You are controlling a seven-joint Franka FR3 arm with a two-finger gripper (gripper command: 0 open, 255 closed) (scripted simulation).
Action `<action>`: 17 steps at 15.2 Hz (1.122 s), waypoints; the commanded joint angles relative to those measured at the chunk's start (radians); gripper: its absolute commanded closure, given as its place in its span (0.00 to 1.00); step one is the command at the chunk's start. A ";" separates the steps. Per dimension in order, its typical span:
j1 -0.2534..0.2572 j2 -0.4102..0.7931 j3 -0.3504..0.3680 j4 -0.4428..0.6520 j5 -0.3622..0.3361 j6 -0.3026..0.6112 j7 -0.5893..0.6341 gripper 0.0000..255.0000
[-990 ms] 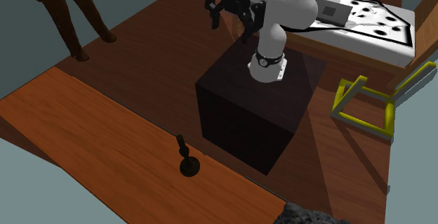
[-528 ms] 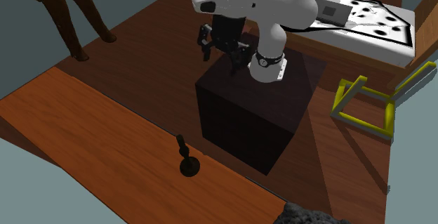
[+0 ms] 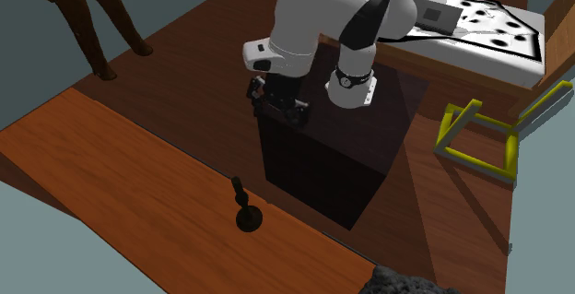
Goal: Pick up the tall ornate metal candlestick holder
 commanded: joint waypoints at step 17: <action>-0.021 0.872 -0.170 0.433 -1.319 0.612 1.121 0.00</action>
